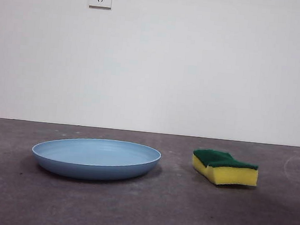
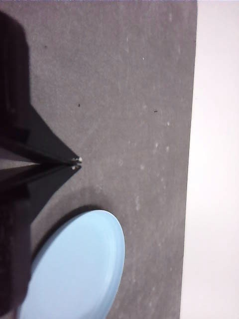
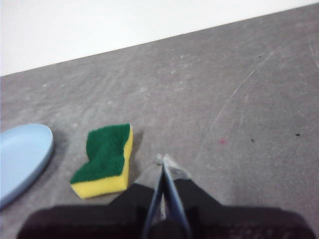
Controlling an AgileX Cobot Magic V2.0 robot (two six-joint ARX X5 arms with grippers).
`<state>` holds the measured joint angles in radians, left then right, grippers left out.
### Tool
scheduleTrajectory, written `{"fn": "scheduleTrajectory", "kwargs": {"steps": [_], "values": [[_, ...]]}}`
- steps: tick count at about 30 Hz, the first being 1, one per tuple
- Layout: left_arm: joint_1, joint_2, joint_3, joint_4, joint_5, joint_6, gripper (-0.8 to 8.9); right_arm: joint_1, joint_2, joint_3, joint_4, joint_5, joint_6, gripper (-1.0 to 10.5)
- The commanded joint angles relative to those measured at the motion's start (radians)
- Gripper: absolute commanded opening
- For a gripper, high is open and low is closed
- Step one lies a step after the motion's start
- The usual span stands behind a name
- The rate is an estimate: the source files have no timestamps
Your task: Pick up the plate,pick up the cloth,clean the plate with the cloth
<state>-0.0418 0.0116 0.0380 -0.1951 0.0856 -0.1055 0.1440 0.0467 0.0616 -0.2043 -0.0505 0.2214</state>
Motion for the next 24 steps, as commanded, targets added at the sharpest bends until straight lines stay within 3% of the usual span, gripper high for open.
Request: {"fn": "scheduleTrajectory", "kwargs": {"steps": [1, 12, 24], "values": [[0.003, 0.025, 0.057, -0.002, 0.000, -0.048, -0.06, 0.001, 0.048, 0.066, 0.015, 0.000, 0.054, -0.1], [0.003, 0.327, 0.304, -0.057, 0.028, -0.052, -0.05, 0.001, 0.383, 0.364, -0.014, -0.018, 0.027, -0.1], [0.003, 0.800, 0.592, -0.181, 0.266, -0.051, -0.04, 0.001, 0.829, 0.684, -0.273, -0.250, -0.066, 0.0]]}}
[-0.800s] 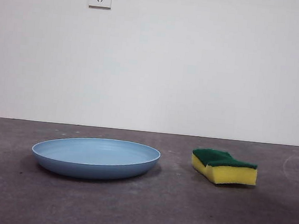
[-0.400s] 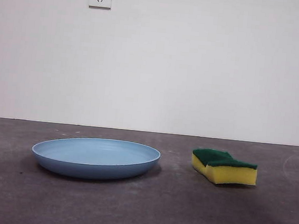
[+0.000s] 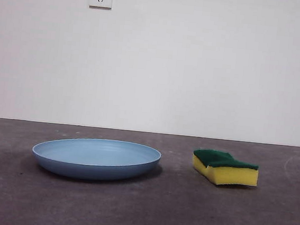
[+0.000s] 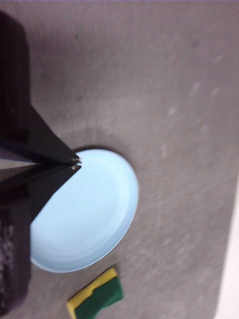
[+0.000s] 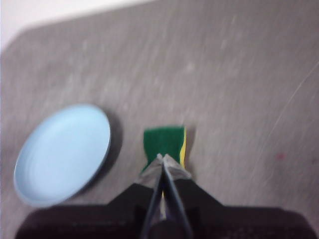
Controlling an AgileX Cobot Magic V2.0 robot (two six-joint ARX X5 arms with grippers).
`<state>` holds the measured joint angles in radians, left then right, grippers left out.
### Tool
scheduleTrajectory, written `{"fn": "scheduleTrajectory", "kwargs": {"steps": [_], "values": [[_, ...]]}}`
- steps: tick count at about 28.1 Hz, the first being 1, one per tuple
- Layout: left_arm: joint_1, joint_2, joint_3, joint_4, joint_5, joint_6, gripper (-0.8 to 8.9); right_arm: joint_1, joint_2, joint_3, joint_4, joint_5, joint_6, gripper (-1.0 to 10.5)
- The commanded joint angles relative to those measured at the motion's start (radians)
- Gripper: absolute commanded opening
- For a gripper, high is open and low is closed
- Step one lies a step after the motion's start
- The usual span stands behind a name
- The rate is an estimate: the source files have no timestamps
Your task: Pick up the plate,pick up the cloth,clean the plate with the cloth
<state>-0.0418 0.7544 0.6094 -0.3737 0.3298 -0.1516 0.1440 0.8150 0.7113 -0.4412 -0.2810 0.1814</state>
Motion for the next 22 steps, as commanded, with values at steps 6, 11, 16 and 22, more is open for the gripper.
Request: {"fn": "scheduleTrajectory", "kwargs": {"steps": [6, 11, 16, 22], "values": [[0.002, 0.186, 0.057, 0.022, 0.066, -0.019, 0.11, 0.001, 0.189, 0.081, -0.058, -0.035, -0.026, 0.1], [0.000, 0.223, 0.057, 0.137, 0.068, -0.093, 2.89, 0.001, 0.235, 0.081, -0.041, -0.032, -0.026, 3.2], [-0.046, 0.341, 0.074, 0.202, 0.072, -0.092, 2.89, 0.001, 0.235, 0.081, 0.003, -0.033, -0.025, 3.5], [-0.098, 0.618, 0.203, 0.189, 0.063, -0.081, 2.89, 0.001, 0.235, 0.081, 0.011, -0.034, -0.021, 3.5]]}}
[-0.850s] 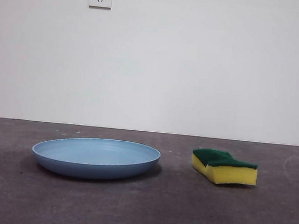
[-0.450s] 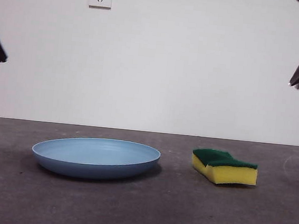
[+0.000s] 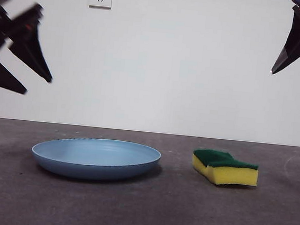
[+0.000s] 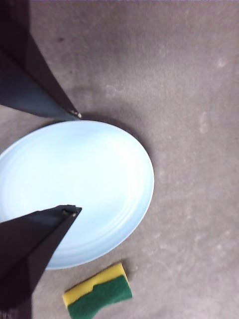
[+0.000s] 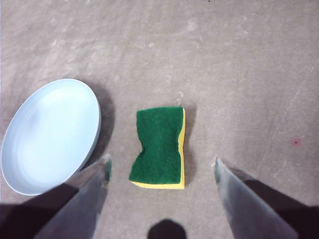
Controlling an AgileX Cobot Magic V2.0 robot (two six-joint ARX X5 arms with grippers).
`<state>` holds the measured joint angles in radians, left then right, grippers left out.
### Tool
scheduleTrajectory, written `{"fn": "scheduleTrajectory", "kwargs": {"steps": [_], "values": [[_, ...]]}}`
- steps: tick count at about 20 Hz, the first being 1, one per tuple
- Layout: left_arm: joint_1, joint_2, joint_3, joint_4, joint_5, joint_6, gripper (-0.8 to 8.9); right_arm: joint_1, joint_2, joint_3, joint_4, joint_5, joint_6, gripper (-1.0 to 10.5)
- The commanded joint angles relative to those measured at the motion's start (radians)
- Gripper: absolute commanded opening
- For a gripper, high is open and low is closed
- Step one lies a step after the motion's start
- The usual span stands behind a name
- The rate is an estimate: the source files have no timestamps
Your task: Pick up the plate,pick up the cloth,clean the plate with the cloth
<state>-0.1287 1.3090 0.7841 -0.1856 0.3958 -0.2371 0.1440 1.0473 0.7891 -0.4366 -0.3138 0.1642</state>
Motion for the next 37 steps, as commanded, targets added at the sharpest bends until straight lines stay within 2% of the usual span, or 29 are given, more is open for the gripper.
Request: {"fn": "scheduleTrajectory", "kwargs": {"steps": [1, 6, 15, 16, 17, 18, 22, 27, 30, 34, 37], "values": [[-0.016, 0.112, 0.059, -0.007, -0.006, 0.005, 2.89, 0.001, 0.002, 0.003, 0.007, -0.002, -0.004, 3.5], [-0.056, 0.309, 0.200, -0.104, -0.093, 0.058, 2.88, 0.001, 0.002, 0.003, 0.006, -0.002, -0.004, 3.5], [-0.116, 0.445, 0.217, -0.095, -0.158, 0.058, 2.78, 0.001, 0.002, 0.003, 0.006, -0.002, -0.004, 3.5], [-0.121, 0.449, 0.217, -0.095, -0.159, 0.058, 2.24, 0.001, 0.002, 0.003, 0.008, -0.002, -0.004, 3.5], [-0.123, 0.449, 0.217, -0.097, -0.159, 0.064, 0.75, 0.001, 0.002, 0.003, 0.010, -0.002, -0.004, 3.5], [-0.126, 0.449, 0.217, -0.095, -0.160, 0.089, -0.14, 0.001, 0.002, 0.003, 0.010, -0.003, -0.005, 3.5], [-0.127, 0.449, 0.217, -0.096, -0.177, 0.107, -0.07, 0.002, 0.003, 0.003, 0.010, -0.054, -0.019, 3.5], [-0.127, 0.428, 0.217, -0.092, -0.187, 0.108, -0.07, 0.036, 0.020, 0.051, 0.005, -0.051, -0.046, 3.5], [-0.127, 0.355, 0.219, -0.102, -0.187, 0.110, -0.07, 0.090, 0.086, 0.137, -0.057, -0.044, -0.077, 3.5], [-0.127, 0.183, 0.219, -0.156, -0.186, 0.135, -0.07, 0.182, 0.253, 0.277, -0.209, 0.078, -0.163, 3.1], [-0.127, 0.047, 0.219, -0.216, -0.186, 0.136, -0.07, 0.233, 0.374, 0.343, -0.230, 0.167, -0.191, 3.1]]}}
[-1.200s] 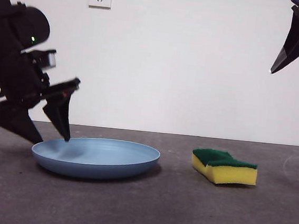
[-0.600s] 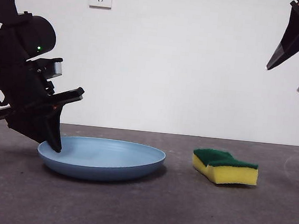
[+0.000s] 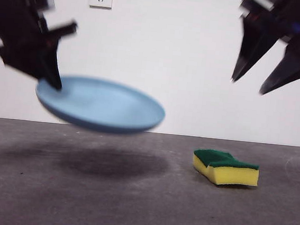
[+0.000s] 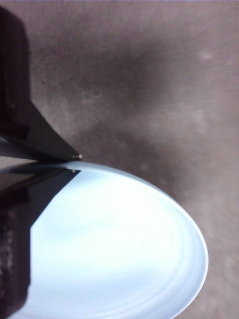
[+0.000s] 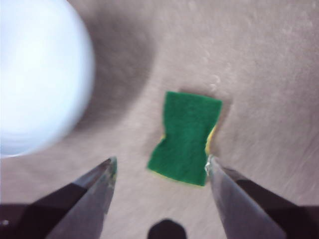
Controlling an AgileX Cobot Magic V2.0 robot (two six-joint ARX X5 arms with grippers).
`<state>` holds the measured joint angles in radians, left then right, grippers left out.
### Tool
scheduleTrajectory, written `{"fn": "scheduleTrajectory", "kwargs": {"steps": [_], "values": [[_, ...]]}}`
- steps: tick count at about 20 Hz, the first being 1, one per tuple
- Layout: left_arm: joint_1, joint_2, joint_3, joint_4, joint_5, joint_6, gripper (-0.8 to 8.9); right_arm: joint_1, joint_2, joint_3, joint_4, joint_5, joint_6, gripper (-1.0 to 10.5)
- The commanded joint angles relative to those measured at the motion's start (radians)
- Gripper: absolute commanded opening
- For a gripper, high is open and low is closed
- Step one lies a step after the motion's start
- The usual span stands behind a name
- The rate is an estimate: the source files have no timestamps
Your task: Pick up the plate,pick up the cloth,clean the plate with the cloth
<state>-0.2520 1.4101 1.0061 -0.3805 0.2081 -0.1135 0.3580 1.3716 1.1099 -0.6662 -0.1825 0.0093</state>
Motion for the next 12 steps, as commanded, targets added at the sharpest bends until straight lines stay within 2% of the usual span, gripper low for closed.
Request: {"fn": "scheduleTrajectory", "kwargs": {"steps": [1, 7, 12], "values": [[-0.004, -0.104, -0.003, -0.045, 0.001, 0.013, -0.07, 0.032, 0.093, 0.040, 0.000, 0.065, -0.043, 3.1], [-0.004, -0.293, -0.003, -0.132, 0.002, 0.013, -0.07, 0.052, 0.319, 0.072, 0.029, 0.088, -0.044, 3.1], [-0.004, -0.315, -0.003, -0.168, 0.002, 0.012, -0.07, 0.052, 0.448, 0.072, 0.069, 0.089, -0.044, 3.1]]}}
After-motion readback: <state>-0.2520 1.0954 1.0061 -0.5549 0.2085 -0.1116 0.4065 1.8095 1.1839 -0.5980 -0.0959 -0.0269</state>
